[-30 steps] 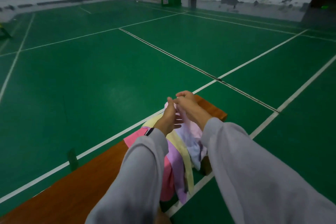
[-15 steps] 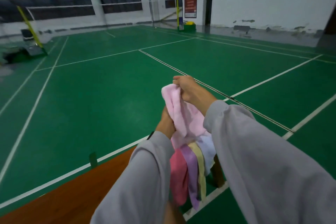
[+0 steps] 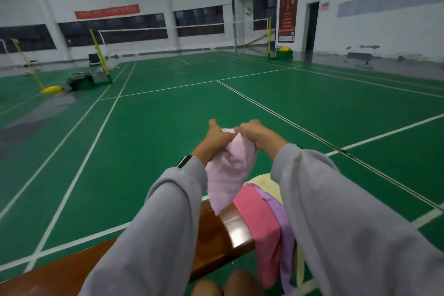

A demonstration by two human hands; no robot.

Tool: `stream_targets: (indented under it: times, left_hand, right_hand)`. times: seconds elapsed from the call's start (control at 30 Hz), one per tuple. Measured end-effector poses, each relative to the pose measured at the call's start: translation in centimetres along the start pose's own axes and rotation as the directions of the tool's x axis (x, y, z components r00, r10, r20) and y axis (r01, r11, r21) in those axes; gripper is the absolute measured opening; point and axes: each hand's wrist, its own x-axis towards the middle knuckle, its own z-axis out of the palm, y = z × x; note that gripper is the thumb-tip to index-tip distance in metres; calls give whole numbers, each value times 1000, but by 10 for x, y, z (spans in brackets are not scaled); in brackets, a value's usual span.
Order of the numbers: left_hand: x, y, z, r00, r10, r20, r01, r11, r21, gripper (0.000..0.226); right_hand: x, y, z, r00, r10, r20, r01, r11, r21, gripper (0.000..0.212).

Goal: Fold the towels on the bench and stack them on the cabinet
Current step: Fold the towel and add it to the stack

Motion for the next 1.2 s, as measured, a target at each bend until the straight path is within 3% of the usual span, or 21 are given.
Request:
stream_targets:
  times: [0.1, 0.2, 0.23, 0.3, 0.33, 0.43, 0.6, 0.67, 0.77, 0.87, 0.97, 1.03, 1.1, 1.2]
  left_hand:
    - [-5, -21, -21, 999, -28, -45, 7, 911, -413, 48]
    - [20, -71, -39, 951, -249, -184, 72, 755, -652, 74]
    - [30, -89, -44, 921, -355, -164, 158, 721, -675, 66]
    - [-10, -82, -45, 877, -480, -40, 353, 697, -625, 24]
    - [-29, -77, -40, 863, -502, 59, 440, 691, -574, 14]
    - [-51, -70, -28, 867, -439, 236, 498, 741, -450, 32]
    - [-29, -54, -36, 922, -377, 92, 370, 783, -501, 18]
    - [-32, -42, -48, 933, -361, 11, 305, 771, -558, 28]
    - [-29, -41, -66, 953, -303, 4, 239, 742, -627, 36]
    - [-29, -51, -76, 983, -183, 14, 139, 694, -707, 27]
    - [-23, -57, -82, 960, -198, -199, 5, 722, -692, 30]
    - [-20, -57, -92, 936, -275, -222, 45, 716, -697, 29]
    - [-22, -60, -103, 948, -309, -82, 198, 769, -607, 14]
    - [-32, -70, -129, 909, -402, 111, 411, 817, -405, 28]
  right_hand:
    - [-11, -12, 20, 997, -73, 5, 70, 973, 221, 24]
    - [-23, -28, 37, 984, -174, 29, 140, 872, 470, 20]
    - [-26, -33, 41, 977, -205, 53, 151, 850, 505, 22]
    - [-30, -42, 48, 964, -236, 120, 136, 830, 541, 24]
    - [-31, -45, 52, 957, -241, 159, 116, 826, 551, 27]
    - [-35, -52, 62, 941, -239, 240, 46, 794, 607, 43]
    - [-34, -55, 56, 935, -242, 261, 11, 753, 658, 51]
    - [-27, -52, 44, 959, -221, 177, 43, 732, 680, 51]
    - [-16, -44, 32, 990, -142, 2, 108, 761, 640, 58]
    - [-8, -35, 29, 991, -90, -101, 133, 786, 604, 63]
    - [-3, -33, 36, 992, -41, -118, 113, 700, 705, 62]
    - [0, -38, 46, 984, -15, -176, 146, 629, 764, 60]
    - [6, -44, 54, 978, -15, -208, 171, 627, 760, 62]
    - [15, -42, 65, 998, 53, -38, -6, 647, 763, 40]
